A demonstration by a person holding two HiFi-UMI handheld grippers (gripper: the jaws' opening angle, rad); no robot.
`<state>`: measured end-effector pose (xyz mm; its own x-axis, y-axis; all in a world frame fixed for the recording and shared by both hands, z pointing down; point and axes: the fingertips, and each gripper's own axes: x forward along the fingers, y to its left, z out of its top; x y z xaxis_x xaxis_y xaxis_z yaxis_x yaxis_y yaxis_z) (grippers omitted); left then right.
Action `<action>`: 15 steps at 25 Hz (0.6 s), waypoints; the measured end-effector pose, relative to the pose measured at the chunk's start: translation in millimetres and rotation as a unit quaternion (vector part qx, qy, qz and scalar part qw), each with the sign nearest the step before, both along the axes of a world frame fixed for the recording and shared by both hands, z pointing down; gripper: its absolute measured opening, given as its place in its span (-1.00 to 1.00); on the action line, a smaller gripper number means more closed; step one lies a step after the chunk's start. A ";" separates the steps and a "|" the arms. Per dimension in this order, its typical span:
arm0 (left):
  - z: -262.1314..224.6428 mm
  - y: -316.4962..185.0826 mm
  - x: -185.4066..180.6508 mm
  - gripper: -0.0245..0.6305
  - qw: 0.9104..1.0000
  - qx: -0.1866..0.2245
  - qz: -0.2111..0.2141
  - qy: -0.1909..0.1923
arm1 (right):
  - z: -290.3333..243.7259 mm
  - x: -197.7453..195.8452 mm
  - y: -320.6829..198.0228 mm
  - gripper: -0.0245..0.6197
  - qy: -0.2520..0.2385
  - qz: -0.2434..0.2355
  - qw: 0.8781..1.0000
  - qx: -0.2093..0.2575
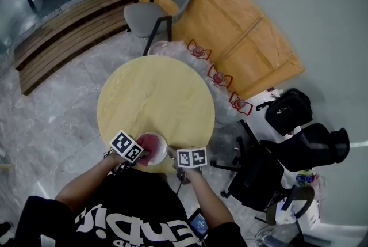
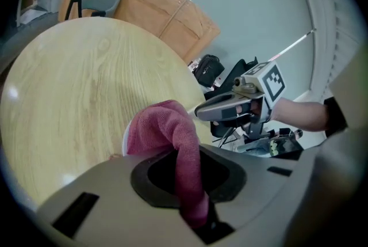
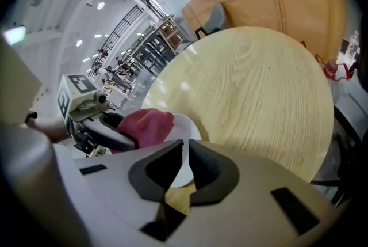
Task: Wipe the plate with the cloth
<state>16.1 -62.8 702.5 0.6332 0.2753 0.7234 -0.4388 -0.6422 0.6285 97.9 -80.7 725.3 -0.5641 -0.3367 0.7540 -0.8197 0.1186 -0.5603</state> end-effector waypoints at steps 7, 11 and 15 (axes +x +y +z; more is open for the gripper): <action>-94.7 -43.6 17.2 -0.73 0.989 0.110 -0.042 0.087 | -125.7 2.5 -49.6 -0.80 0.017 0.042 0.979 0.197; -188.2 -69.2 25.9 -0.73 0.943 0.271 -0.073 0.179 | -235.3 -2.7 -55.4 -0.84 0.066 0.051 0.924 0.373; -245.1 -76.3 23.6 -0.73 0.864 0.431 -0.099 0.241 | -297.6 -1.9 -42.0 -0.86 0.103 0.065 0.869 0.480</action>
